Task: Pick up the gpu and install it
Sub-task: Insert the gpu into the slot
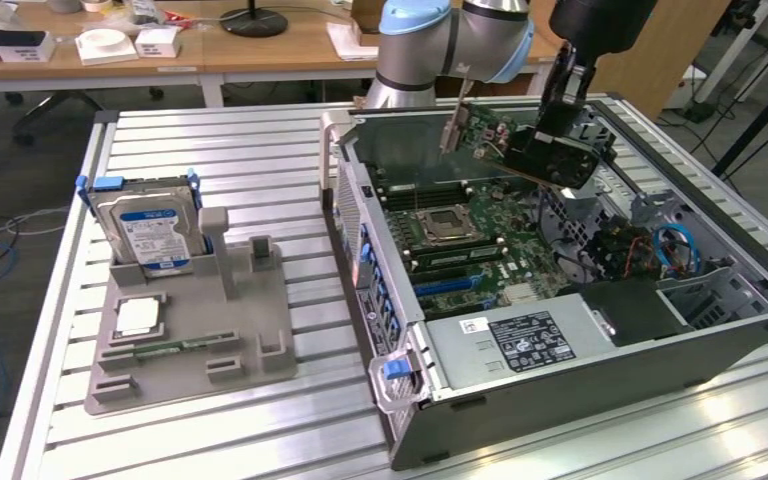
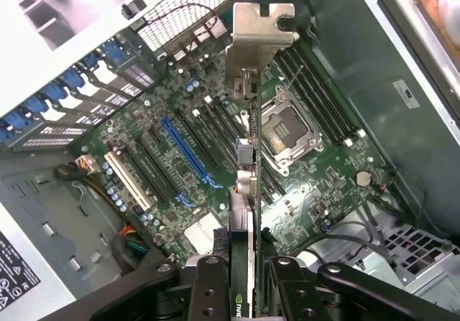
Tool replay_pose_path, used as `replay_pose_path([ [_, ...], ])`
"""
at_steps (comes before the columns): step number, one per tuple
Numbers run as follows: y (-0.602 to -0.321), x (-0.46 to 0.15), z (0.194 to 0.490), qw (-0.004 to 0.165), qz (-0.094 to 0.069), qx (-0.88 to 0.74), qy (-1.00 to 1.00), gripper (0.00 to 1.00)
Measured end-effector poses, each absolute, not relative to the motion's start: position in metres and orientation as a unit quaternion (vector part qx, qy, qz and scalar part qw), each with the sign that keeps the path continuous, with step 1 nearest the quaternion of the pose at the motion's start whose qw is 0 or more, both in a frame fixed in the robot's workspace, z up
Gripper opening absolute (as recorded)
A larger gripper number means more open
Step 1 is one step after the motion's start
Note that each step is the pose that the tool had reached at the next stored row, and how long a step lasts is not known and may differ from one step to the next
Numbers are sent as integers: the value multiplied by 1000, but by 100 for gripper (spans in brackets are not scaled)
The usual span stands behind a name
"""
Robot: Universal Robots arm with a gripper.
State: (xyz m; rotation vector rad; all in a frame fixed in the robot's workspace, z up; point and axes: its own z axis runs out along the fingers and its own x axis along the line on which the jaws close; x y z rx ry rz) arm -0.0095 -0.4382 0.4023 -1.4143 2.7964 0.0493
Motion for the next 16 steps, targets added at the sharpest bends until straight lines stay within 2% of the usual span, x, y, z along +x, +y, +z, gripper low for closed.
replay_pose_path([
  [16, -438, -9, 402, 3, 16, -503, 864, 27],
])
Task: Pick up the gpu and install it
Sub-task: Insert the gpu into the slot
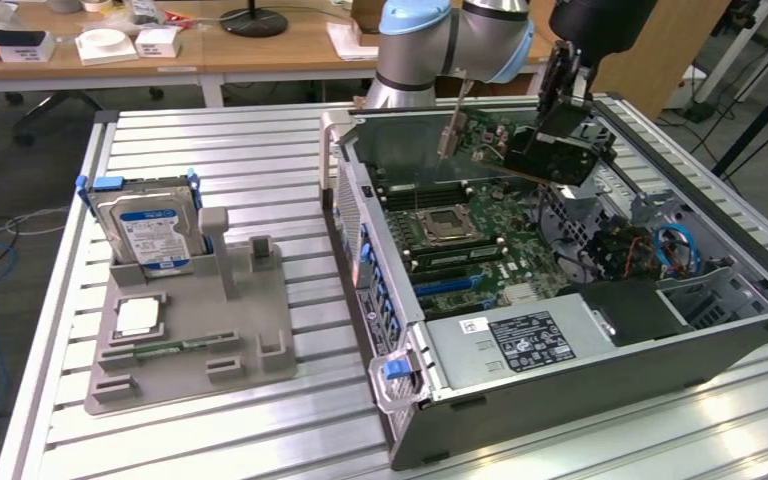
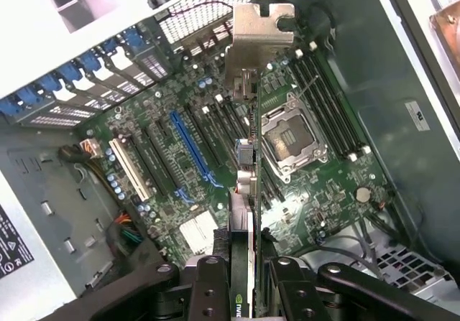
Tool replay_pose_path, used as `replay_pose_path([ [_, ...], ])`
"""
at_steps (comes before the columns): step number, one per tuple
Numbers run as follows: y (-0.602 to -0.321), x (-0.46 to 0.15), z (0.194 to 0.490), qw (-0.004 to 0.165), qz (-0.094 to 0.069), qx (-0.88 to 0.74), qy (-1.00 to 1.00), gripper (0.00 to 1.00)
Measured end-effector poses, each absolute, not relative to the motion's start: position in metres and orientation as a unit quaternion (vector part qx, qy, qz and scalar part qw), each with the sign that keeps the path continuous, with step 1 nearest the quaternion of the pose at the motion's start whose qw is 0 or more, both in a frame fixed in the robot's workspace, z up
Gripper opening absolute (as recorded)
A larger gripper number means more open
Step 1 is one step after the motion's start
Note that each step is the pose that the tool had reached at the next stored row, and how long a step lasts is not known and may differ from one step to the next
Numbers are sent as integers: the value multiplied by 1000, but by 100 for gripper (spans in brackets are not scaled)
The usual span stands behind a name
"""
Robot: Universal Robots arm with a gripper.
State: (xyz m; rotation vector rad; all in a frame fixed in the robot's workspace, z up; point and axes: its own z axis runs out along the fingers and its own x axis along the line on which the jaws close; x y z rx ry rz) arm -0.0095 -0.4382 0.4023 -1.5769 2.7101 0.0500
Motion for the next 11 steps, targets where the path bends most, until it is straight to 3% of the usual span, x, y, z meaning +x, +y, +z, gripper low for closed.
replay_pose_path([
  [11, -438, -9, 402, 2, 16, -536, 844, 27],
])
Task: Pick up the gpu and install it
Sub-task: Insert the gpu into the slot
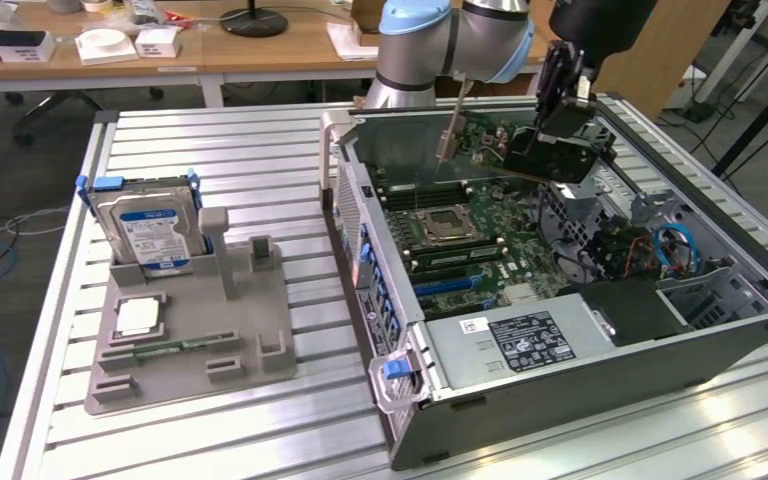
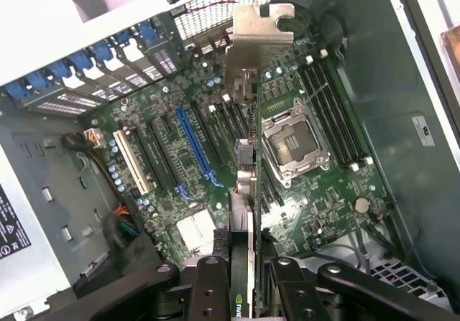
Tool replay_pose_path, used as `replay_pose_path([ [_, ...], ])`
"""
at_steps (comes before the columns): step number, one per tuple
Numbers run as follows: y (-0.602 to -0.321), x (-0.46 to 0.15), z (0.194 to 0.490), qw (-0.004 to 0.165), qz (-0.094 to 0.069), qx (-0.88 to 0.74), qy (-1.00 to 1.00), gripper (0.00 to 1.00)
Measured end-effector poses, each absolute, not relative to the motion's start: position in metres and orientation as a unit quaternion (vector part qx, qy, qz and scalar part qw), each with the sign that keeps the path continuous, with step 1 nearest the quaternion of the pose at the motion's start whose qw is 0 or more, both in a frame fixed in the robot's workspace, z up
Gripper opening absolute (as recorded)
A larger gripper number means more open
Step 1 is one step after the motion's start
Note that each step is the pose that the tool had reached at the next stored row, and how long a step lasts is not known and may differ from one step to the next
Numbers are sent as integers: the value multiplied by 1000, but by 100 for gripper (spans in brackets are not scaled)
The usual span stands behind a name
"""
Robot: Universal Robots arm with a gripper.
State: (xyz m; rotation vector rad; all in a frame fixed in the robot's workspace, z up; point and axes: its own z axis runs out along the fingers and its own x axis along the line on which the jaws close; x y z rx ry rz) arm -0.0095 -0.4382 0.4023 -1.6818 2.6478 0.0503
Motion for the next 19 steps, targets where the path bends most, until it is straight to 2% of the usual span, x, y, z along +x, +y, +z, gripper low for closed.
replay_pose_path([
  [19, -438, -9, 402, 1, 16, -592, 806, 27],
])
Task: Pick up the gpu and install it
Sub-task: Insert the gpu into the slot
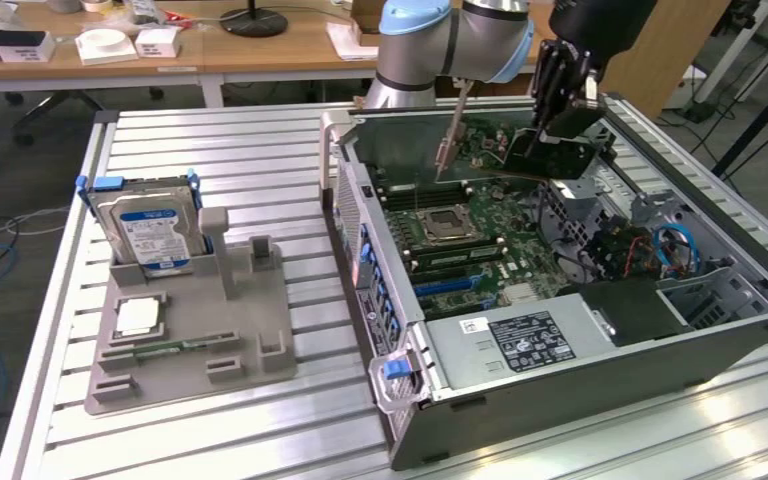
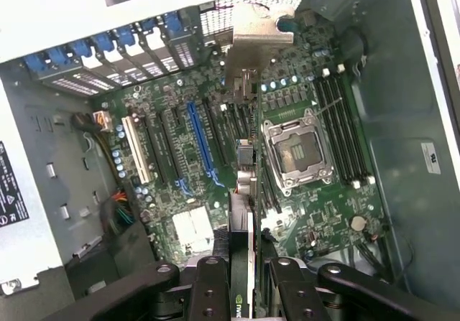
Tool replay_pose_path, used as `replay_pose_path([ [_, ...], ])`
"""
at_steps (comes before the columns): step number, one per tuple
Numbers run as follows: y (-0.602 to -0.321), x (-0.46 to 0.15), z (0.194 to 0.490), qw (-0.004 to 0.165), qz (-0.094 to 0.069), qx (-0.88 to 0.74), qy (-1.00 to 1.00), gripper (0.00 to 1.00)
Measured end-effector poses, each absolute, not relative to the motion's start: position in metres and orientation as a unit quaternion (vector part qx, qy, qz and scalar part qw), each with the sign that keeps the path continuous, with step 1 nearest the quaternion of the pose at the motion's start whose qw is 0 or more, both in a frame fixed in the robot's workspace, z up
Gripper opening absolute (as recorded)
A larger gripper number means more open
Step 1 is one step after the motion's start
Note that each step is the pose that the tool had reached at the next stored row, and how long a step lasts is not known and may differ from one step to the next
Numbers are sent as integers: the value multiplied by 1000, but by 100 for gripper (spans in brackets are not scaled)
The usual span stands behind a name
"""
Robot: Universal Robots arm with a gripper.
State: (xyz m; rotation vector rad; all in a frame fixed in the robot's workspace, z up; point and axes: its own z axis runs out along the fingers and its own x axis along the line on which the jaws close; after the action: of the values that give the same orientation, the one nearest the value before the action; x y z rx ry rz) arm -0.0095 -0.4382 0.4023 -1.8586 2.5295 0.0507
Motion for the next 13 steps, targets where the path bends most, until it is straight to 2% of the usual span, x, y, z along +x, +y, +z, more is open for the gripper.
replay_pose_path([
  [13, -438, -9, 402, 0, 16, -628, 778, 27],
])
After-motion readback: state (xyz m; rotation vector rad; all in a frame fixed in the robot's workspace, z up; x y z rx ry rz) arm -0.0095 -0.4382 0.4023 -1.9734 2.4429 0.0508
